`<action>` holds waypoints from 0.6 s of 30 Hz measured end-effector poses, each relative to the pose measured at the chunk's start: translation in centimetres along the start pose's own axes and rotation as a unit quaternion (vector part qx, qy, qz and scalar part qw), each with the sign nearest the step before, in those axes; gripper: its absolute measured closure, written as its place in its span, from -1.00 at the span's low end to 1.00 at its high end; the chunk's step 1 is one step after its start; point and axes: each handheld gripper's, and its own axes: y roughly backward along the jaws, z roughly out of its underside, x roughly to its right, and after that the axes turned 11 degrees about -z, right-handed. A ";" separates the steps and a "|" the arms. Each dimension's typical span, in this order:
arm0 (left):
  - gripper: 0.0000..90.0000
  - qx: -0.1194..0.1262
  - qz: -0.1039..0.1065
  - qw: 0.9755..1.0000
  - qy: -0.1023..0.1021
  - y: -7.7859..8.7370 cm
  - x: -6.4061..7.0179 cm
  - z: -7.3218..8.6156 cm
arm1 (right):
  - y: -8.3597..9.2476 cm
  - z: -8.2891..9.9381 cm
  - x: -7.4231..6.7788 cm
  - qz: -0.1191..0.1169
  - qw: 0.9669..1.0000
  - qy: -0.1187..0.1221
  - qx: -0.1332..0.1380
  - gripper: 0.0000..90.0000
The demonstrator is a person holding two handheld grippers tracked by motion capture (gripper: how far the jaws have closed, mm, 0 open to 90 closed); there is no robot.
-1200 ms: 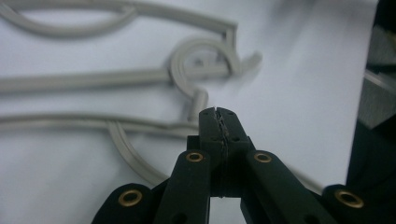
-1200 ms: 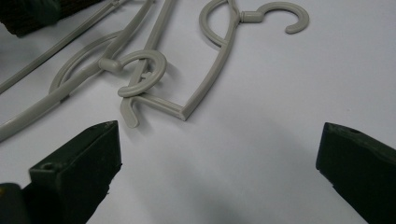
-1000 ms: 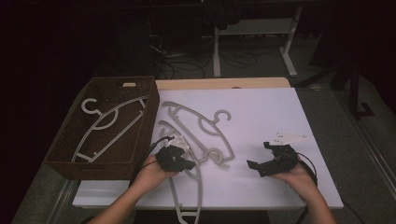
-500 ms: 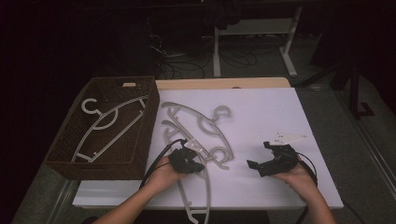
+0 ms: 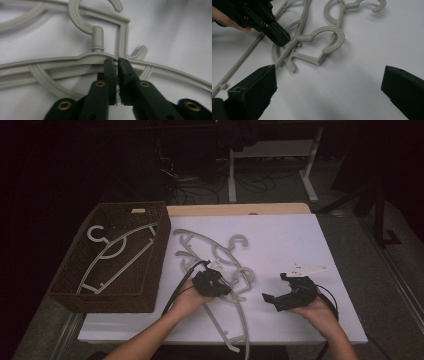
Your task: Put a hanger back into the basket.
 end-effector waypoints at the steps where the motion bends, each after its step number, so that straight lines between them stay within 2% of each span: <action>1: 0.84 0.004 0.001 1.000 -0.001 0.4 -0.2 0.1 | -0.1 0.0 -0.2 -0.001 1.000 -0.001 -0.001 -1.00; 5: 0.54 0.019 0.003 1.000 0.004 1.7 -1.0 0.4 | -0.8 -0.3 -0.9 -0.010 1.000 -0.003 -0.010 -0.98; 6: 0.54 0.025 0.002 1.000 0.006 2.2 -1.4 0.7 | -1.1 -0.4 -1.2 -0.015 1.000 -0.002 -0.015 -0.94; 7: 0.36 0.033 0.004 0.999 0.010 2.8 -1.9 1.1 | -1.9 -0.6 -1.9 -0.026 0.999 -0.006 -0.025 -0.90; 9: 0.24 0.037 0.003 0.999 0.009 3.2 -2.3 1.4 | -2.7 -0.8 -2.6 -0.035 0.999 -0.003 -0.041 -0.87; 12: 0.11 0.046 0.007 0.999 0.007 3.6 -2.6 1.7 | -4.0 -0.9 -3.6 -0.046 0.997 0.001 -0.063 -0.79; 13: 0.11 0.049 0.009 0.999 0.006 3.7 -2.7 1.8 | -4.0 -0.9 -3.6 -0.046 0.997 0.001 -0.063 -0.79; 18: 0.02 0.057 0.011 0.998 0.009 4.0 -3.2 1.9 | -6.0 -0.8 -4.8 -0.060 0.993 -0.002 -0.102 -0.52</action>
